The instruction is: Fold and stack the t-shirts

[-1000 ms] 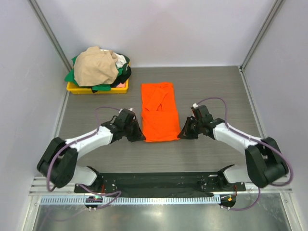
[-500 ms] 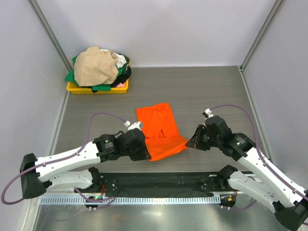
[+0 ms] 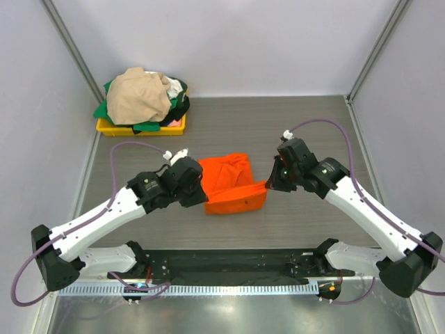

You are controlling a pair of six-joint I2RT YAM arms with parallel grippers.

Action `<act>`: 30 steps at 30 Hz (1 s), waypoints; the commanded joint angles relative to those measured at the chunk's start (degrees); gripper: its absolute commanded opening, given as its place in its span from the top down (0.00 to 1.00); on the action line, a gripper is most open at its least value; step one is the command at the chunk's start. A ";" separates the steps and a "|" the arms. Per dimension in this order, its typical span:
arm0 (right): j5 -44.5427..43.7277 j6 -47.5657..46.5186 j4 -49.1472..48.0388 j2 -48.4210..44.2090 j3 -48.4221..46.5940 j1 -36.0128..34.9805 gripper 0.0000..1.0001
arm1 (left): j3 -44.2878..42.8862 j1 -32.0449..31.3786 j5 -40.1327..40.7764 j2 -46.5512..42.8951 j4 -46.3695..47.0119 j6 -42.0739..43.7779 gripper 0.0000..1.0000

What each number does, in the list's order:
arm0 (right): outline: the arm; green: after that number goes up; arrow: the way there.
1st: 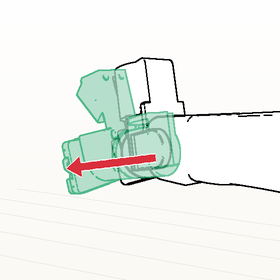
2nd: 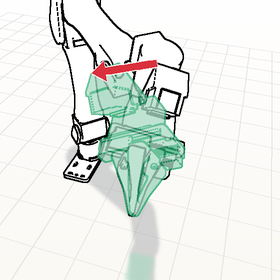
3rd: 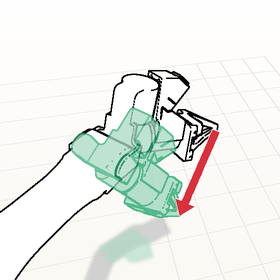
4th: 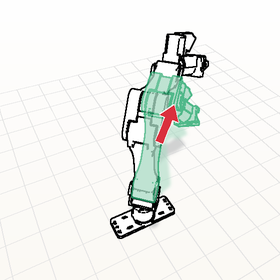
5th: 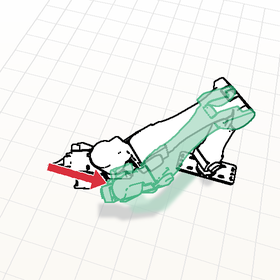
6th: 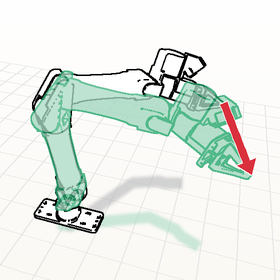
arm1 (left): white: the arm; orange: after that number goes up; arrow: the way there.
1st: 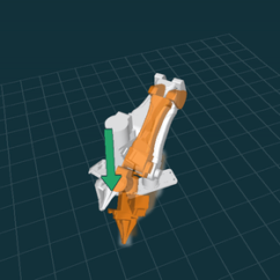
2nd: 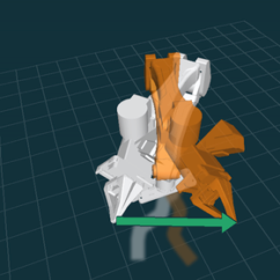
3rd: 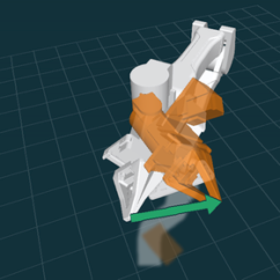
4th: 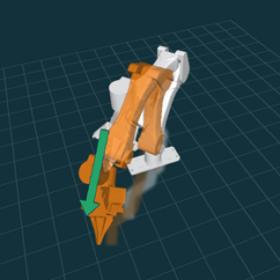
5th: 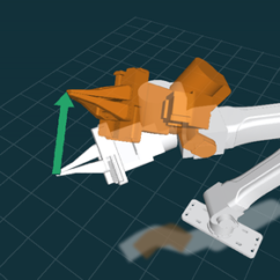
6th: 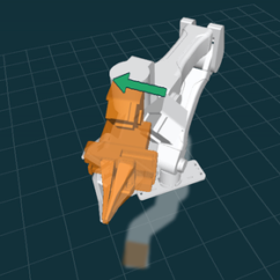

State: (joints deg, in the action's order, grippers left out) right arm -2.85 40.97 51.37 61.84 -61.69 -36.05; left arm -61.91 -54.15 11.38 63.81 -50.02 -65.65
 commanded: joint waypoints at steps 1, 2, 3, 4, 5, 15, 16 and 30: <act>-4.18 -4.14 -1.54 3.62 -4.66 0.63 0.99 | -2.51 4.39 -1.79 1.66 -1.49 5.08 1.00; -3.92 -4.58 -1.80 5.90 -5.71 0.89 0.99 | -2.95 5.27 -2.23 2.80 -1.57 5.70 1.00; -3.48 -5.45 -2.67 6.88 -6.16 1.33 0.99 | -3.39 7.28 -2.67 3.24 -1.57 7.27 1.00; -2.52 -5.90 -3.03 8.02 -6.60 1.86 0.99 | -4.35 8.26 -3.98 3.86 -1.40 7.98 1.00; -2.07 -6.34 -3.47 8.90 -7.38 2.99 0.99 | -4.62 9.40 -4.60 4.47 -1.22 8.69 1.00; 6.28 -11.26 -10.15 24.71 -15.02 11.43 0.99 | -9.80 25.66 -16.20 17.03 4.40 17.56 1.00; 6.80 -11.96 -10.15 28.99 -16.34 11.97 0.99 | -10.85 27.33 -18.12 21.22 5.19 18.27 1.00; 0.65 -18.48 -3.46 56.76 -48.38 17.60 0.03 | -56.59 38.51 -27.29 60.05 -7.05 26.80 0.09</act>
State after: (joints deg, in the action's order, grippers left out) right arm -0.14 24.69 45.58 126.06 -112.51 -18.44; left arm -116.42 -13.91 -14.00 131.11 -51.37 -41.47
